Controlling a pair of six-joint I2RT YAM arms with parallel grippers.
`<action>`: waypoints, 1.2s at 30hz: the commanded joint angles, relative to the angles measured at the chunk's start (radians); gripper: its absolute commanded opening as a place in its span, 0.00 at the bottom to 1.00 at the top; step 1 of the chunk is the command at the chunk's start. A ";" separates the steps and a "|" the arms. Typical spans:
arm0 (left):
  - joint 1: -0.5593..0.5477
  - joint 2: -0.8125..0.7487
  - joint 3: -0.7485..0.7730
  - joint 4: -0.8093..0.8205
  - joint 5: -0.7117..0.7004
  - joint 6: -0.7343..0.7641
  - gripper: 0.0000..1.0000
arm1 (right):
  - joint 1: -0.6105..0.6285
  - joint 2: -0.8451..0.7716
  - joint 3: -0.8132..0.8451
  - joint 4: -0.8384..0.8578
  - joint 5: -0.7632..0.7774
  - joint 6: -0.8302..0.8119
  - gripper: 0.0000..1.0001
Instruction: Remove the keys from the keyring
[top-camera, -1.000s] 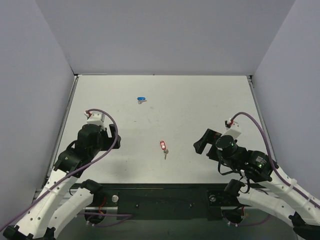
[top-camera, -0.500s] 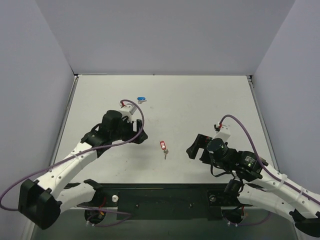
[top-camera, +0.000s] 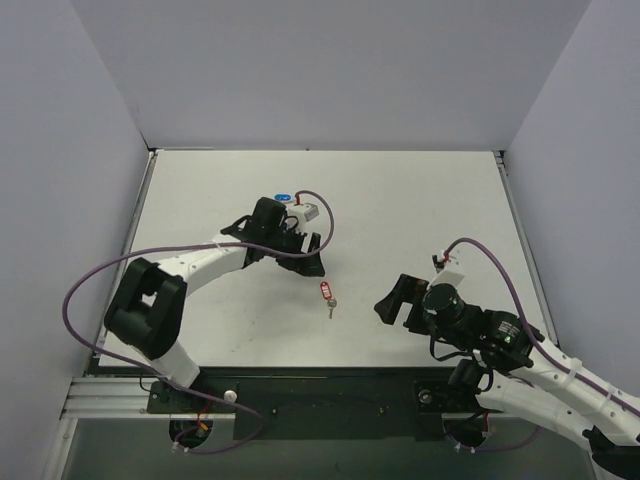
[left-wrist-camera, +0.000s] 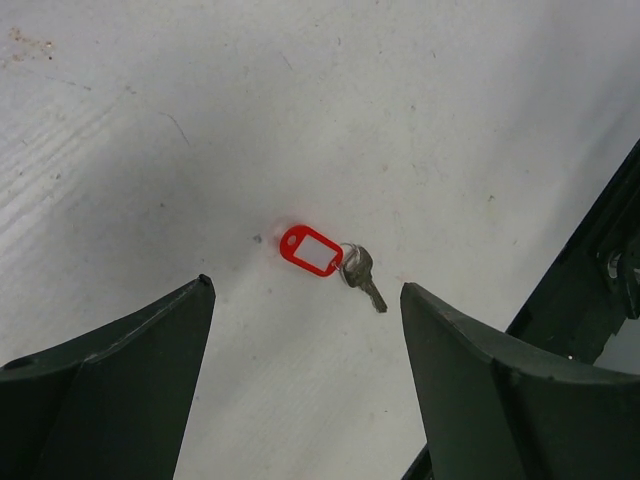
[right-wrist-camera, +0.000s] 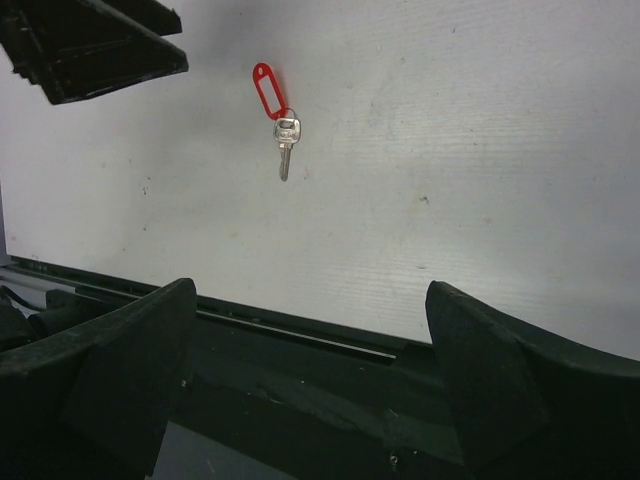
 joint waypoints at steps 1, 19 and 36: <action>-0.003 0.122 0.113 0.020 0.073 0.073 0.85 | 0.004 -0.013 -0.007 0.009 -0.005 -0.010 0.93; -0.031 0.355 0.194 0.023 0.188 0.068 0.83 | 0.004 0.012 0.014 0.006 -0.026 -0.021 0.93; -0.083 0.337 0.136 -0.025 0.153 0.062 0.64 | 0.004 -0.057 0.007 -0.014 -0.017 0.002 0.93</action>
